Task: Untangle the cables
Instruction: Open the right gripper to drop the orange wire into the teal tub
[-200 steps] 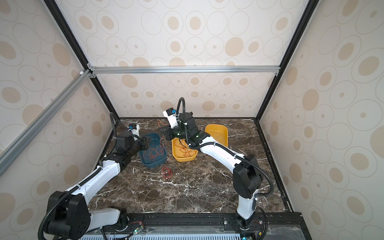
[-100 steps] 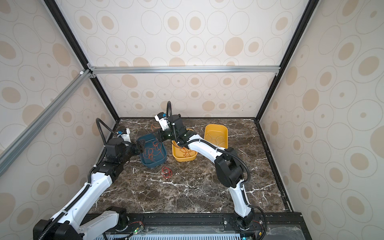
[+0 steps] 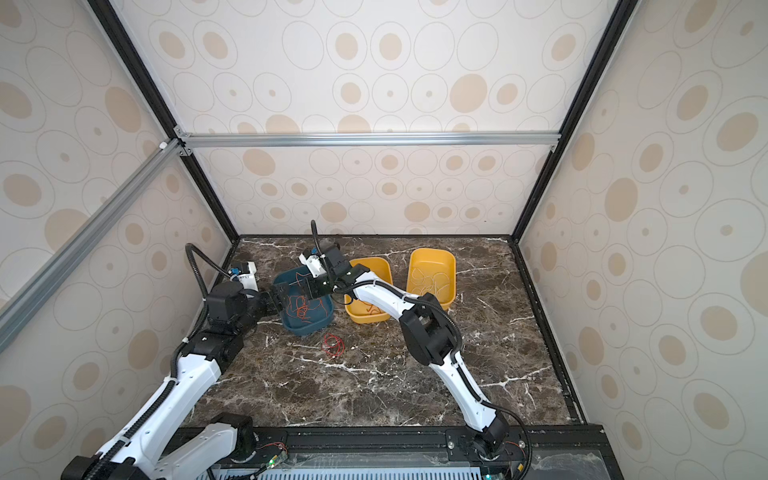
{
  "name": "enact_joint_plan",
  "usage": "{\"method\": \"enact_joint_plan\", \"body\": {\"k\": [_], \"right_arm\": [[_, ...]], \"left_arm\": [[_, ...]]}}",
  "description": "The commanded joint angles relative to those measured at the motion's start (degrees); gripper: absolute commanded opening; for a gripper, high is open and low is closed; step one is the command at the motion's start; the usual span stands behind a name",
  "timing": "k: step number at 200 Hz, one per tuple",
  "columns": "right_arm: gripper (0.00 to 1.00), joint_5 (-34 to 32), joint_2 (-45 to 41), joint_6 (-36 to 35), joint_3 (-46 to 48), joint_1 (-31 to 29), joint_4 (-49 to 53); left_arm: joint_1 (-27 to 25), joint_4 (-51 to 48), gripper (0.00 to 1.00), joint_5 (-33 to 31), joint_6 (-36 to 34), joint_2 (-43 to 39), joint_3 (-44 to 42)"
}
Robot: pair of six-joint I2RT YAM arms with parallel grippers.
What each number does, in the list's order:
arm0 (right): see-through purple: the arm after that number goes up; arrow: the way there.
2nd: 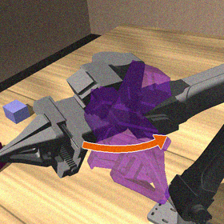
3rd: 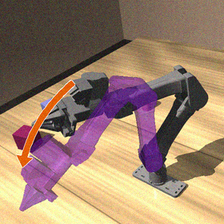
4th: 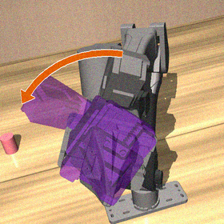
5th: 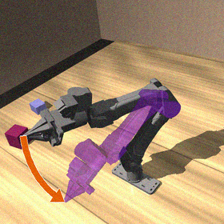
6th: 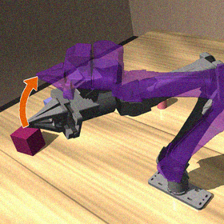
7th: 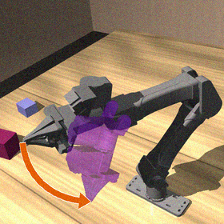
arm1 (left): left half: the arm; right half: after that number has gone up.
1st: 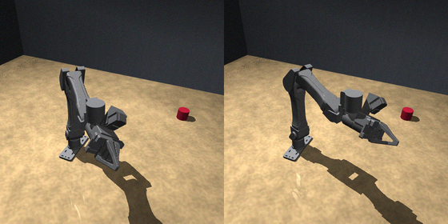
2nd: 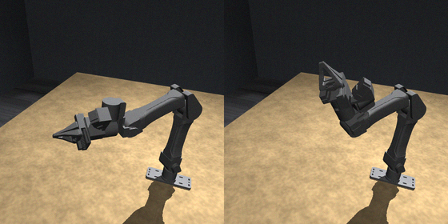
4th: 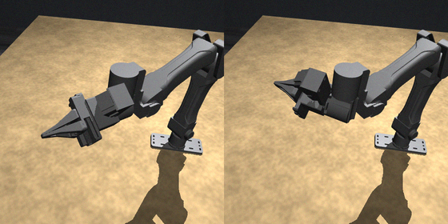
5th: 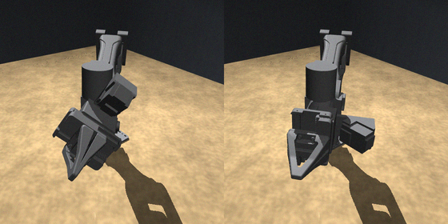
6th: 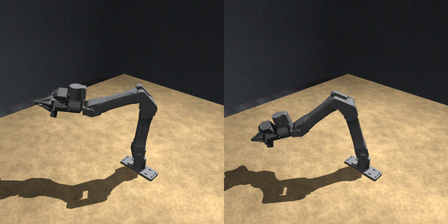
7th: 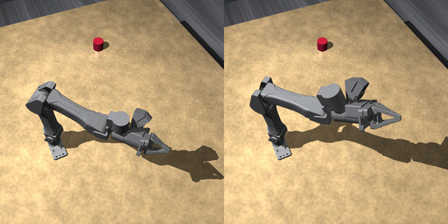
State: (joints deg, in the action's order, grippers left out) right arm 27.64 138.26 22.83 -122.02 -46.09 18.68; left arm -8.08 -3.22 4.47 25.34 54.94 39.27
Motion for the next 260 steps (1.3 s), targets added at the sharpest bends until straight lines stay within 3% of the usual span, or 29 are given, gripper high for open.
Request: {"method": "enact_joint_plan", "body": {"k": [1,20,39,71,96,154,181,234,260], "right_arm": [[0.12,-1.99,0.03,-2.03,-2.11,-1.01,8.00],[0.31,-3.07,-1.37,-2.93,-0.40,-1.09,9.16],[0.45,-2.85,-3.30,-3.64,0.96,-1.16,9.24],[0.61,-3.69,-7.41,-5.96,3.68,-1.03,9.54],[0.67,-1.57,-9.68,-6.81,4.90,-1.05,9.65],[0.68,-1.83,-14.54,-7.09,9.63,-0.69,7.24],[0.66,-2.62,-17.88,-6.61,13.77,0.15,4.95],[0.61,-4.60,-28.76,-4.70,29.66,2.62,-1.79],[0.60,-5.69,-33.58,-5.25,36.40,3.05,-2.12]], "left_arm": [[0.61,-0.17,0.71,0.45,0.70,-1.04,-0.46],[0.69,0.14,0.70,0.89,0.78,-1.12,-1.03],[0.69,0.49,0.70,1.07,0.96,-1.13,-1.46],[0.78,0.89,0.70,1.58,0.99,-1.26,-1.83],[0.78,1.35,0.70,2.03,1.24,-1.25,-2.55],[0.86,2.25,0.70,2.84,1.73,-2.11,-4.63],[0.87,3.62,0.70,6.19,2.18,-1.47,-5.66],[0.70,10.10,0.67,14.52,6.67,-1.64,-11.37],[-1.84,11.95,0.66,15.92,9.33,-2.62,-14.63]]}}
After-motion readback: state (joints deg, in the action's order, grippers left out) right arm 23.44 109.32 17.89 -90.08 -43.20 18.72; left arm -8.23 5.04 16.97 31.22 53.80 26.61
